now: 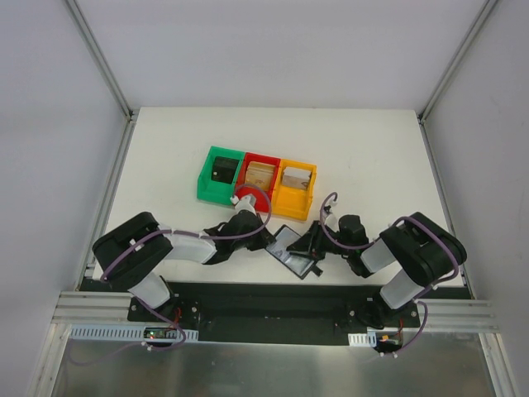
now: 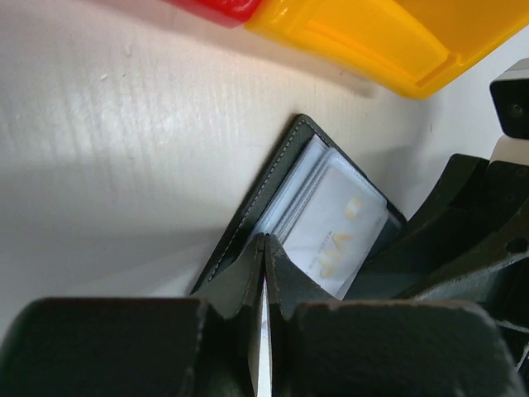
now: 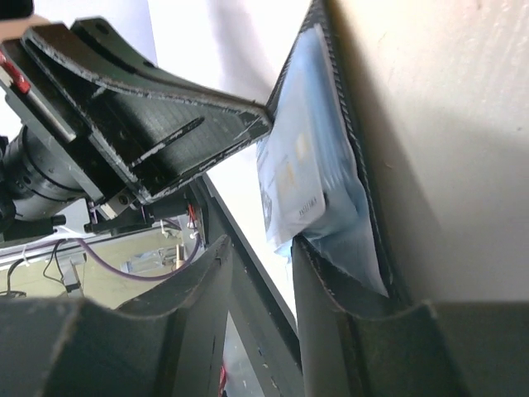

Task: Take the credit cards out of the card holder
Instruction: Remove the credit card from the card holder.

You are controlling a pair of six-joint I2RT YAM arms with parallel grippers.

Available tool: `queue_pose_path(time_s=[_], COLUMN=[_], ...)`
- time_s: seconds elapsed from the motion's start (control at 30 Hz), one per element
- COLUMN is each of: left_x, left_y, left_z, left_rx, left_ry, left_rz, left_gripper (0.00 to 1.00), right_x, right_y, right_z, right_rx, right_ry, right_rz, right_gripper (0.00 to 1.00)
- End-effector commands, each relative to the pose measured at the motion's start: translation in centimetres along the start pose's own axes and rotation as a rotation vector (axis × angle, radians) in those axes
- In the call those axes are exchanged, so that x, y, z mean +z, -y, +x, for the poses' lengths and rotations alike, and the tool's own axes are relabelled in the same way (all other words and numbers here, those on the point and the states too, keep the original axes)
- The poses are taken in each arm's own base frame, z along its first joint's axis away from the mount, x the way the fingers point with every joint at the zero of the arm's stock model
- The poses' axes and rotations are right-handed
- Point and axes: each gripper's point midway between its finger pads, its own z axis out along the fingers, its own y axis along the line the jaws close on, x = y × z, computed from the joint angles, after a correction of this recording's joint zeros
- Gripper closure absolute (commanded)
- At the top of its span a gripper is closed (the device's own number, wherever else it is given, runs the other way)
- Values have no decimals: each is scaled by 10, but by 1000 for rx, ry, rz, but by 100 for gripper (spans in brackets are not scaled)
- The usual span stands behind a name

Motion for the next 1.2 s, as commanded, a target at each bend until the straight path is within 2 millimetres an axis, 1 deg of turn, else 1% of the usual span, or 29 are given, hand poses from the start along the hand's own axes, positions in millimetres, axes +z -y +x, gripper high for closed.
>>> queue_pose_path(time_s=[0.0, 0.17, 0.43, 0.63, 0.77, 0.93, 1.03, 1.17], left_x=[-24, -30, -35, -38, -41, -46, -50, -55], left_y=[-52, -59, -63, -65, -62, -57, -53, -43], left_z=[59, 55, 56, 47, 40, 31, 26, 14], left_rx=[25, 16, 11, 26, 50, 64, 64, 61], left_ry=[-197, -168, -162, -124, -96, -63, -39, 7], left_rz=[-164, -187, -199, -217, -209, -198, -186, -151], left_gripper=[100, 100, 100, 100, 100, 88, 86, 85], right_x=[5, 5, 7, 3, 1, 0, 0, -1], right_y=[-19, -17, -21, -16, -12, -10, -9, -13], right_z=[-32, -33, -38, -33, -31, -31, -30, -30], right_rx=[-100, -109, -125, -153, -159, -161, -166, -183], right_ry=[125, 126, 125, 111, 102, 100, 95, 92], right_rz=[-37, -13, -13, 26, 46, 58, 62, 64], right_gripper=[62, 61, 61, 60, 59, 57, 57, 56])
